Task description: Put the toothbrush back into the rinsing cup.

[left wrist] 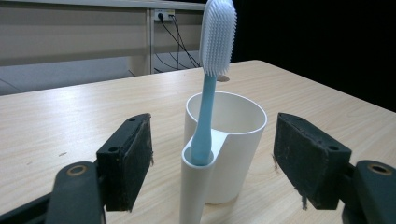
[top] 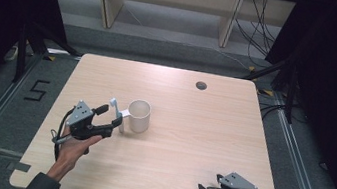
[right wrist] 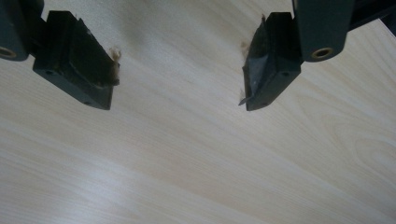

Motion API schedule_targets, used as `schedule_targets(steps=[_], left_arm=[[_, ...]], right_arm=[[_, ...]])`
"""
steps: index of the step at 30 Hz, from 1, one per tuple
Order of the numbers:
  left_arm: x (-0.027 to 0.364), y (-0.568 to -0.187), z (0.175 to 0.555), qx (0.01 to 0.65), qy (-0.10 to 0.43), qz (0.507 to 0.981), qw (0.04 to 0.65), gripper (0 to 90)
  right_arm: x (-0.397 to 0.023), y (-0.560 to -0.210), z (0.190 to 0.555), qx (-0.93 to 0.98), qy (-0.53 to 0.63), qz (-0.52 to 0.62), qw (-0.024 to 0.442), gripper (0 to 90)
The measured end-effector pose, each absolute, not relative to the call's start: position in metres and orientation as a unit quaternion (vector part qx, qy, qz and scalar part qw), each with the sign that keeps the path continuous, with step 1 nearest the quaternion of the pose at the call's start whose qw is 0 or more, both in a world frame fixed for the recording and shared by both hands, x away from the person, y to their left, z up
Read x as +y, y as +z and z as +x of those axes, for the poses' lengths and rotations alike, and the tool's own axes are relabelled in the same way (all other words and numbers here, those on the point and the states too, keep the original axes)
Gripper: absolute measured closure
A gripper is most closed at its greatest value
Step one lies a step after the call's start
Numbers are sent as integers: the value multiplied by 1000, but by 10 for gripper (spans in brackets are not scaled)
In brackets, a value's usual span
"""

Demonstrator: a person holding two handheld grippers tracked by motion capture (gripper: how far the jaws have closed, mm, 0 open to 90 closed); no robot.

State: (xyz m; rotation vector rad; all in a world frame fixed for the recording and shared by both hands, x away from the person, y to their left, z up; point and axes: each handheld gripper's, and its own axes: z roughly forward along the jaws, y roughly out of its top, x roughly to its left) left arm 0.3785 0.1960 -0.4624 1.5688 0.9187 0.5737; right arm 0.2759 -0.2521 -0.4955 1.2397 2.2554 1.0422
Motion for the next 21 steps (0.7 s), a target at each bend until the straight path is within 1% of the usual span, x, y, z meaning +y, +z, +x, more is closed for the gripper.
schedule_targets(steps=[4,17,21], left_arm=[[196,-461,376,395,229,669,586,267],[200,-461,371,396,218,675,583,168],[200,-462,368,395,210,678,584,161]], right_arm=[[-253,-496,276,799,369,438,183,261],[-252,-495,276,798,369,439,182,261],[-253,-495,276,799,369,438,183,261]])
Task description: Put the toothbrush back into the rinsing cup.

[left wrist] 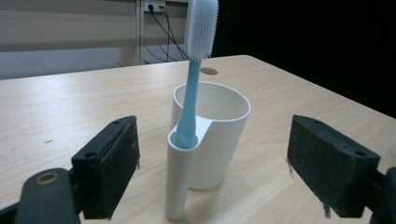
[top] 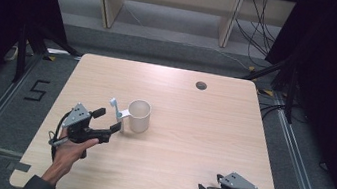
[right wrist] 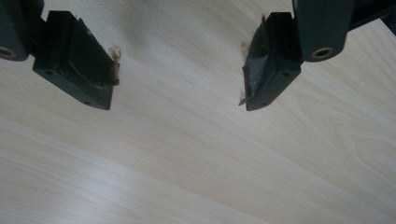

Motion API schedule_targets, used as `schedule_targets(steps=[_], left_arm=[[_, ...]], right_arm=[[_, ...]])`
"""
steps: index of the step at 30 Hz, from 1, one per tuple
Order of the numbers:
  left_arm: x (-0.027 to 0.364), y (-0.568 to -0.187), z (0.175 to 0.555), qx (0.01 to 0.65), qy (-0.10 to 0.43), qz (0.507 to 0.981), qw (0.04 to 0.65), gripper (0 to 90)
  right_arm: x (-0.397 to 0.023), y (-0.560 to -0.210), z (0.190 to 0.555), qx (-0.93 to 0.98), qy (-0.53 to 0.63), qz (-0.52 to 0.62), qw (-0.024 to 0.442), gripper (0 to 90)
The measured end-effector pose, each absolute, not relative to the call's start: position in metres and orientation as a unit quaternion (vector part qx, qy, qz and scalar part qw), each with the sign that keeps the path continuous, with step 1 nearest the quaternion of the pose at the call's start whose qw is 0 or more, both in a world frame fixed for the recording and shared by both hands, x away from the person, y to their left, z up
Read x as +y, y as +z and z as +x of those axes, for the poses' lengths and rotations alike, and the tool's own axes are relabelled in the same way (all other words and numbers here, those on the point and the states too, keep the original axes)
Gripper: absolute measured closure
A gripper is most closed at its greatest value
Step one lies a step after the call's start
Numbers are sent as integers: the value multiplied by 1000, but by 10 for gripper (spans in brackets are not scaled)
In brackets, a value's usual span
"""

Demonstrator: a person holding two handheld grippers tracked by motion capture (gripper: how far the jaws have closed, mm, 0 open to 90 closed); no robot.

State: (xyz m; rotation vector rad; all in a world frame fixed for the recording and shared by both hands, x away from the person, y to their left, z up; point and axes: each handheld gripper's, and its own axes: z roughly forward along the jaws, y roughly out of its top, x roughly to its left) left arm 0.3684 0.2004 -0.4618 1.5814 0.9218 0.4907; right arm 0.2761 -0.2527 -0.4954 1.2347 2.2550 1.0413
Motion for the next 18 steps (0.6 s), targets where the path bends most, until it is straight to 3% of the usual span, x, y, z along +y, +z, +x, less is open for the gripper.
schedule_targets(steps=[18], left_arm=[[202,-463,357,391,197,692,574,157]], right_arm=[[-252,-495,276,799,369,439,182,261]])
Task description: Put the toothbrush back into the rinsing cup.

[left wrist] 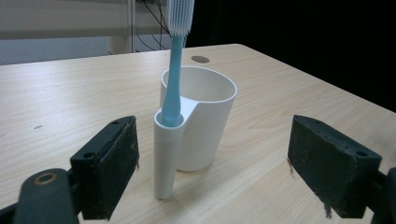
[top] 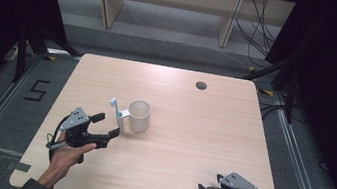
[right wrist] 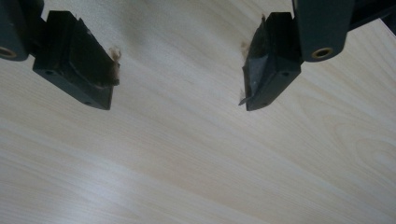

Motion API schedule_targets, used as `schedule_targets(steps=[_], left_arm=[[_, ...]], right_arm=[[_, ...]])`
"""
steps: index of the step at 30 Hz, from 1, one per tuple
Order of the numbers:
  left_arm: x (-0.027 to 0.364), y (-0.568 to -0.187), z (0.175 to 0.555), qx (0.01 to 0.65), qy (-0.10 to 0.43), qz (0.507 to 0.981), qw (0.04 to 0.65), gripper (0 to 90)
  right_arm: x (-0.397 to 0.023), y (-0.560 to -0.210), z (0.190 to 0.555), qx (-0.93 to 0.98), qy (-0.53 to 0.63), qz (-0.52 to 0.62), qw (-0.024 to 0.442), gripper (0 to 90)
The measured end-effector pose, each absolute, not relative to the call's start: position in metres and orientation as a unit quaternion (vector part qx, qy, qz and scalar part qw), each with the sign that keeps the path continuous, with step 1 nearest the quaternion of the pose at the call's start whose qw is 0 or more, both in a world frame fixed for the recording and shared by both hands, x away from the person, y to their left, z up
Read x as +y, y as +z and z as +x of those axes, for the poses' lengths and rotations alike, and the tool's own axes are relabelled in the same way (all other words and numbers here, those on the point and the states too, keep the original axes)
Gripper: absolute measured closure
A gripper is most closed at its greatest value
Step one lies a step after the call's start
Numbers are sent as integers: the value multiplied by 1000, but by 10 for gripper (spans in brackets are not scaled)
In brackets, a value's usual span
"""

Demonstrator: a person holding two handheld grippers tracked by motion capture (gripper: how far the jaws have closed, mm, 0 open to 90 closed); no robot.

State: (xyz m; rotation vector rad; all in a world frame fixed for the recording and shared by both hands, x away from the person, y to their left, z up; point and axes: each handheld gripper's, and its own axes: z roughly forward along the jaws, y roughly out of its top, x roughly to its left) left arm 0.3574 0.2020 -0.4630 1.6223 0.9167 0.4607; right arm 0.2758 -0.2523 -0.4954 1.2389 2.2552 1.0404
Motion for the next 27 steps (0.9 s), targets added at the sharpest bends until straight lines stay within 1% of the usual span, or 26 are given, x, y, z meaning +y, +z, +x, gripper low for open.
schedule_targets(steps=[2,3,5,7,25,27], left_arm=[[202,-462,356,395,194,692,572,157],[202,-462,356,396,193,691,573,157],[203,-461,355,394,194,693,573,157],[202,-461,354,390,189,693,577,157],[200,-468,340,386,179,712,558,157],[200,-469,338,385,177,714,558,156]], right_arm=[[-253,-495,276,799,369,438,183,261],[-251,-495,275,797,370,444,174,261],[-253,-495,276,801,367,437,182,261],[-251,-495,275,798,370,443,175,261],[-252,-496,276,799,368,440,179,261],[-252,-496,276,799,370,444,169,261]])
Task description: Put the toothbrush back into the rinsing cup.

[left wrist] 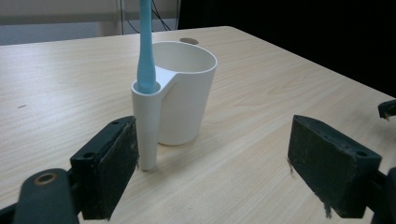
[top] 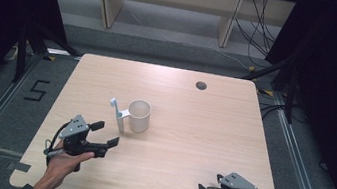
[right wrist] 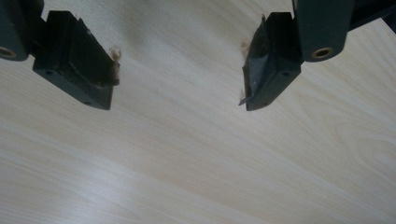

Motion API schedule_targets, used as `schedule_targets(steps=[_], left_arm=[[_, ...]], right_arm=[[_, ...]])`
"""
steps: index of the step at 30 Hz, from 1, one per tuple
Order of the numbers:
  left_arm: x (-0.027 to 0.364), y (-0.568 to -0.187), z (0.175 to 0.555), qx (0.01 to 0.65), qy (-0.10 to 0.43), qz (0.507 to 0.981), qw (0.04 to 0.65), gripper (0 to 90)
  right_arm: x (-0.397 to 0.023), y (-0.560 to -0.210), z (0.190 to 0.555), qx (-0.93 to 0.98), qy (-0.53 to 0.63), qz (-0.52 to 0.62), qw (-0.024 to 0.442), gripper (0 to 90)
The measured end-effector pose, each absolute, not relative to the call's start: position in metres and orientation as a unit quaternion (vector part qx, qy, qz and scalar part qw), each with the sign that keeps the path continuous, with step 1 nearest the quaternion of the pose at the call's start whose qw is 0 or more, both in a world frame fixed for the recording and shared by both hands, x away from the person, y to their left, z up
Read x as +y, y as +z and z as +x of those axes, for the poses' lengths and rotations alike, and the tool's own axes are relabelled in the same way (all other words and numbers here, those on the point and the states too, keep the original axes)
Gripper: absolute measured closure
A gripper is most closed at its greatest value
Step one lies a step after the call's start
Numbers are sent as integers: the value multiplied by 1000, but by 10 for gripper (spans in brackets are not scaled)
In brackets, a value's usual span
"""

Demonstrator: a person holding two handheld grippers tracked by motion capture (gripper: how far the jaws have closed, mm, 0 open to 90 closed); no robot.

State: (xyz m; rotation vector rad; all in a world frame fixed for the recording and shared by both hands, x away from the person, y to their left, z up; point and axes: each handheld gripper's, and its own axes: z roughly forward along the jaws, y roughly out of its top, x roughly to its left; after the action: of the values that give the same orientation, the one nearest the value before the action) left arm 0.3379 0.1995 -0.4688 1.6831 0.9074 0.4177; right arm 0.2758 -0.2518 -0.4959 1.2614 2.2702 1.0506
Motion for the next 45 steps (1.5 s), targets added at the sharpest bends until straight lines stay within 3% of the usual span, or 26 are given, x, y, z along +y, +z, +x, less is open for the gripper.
schedule_targets(steps=[28,36,45], left_arm=[[198,-474,306,357,157,733,557,157],[200,-476,296,355,153,735,557,157],[202,-480,287,350,153,740,554,156]], right_arm=[[-253,-495,277,801,376,437,163,261],[-255,-494,276,785,382,450,187,214],[-254,-493,276,781,401,445,173,202]])
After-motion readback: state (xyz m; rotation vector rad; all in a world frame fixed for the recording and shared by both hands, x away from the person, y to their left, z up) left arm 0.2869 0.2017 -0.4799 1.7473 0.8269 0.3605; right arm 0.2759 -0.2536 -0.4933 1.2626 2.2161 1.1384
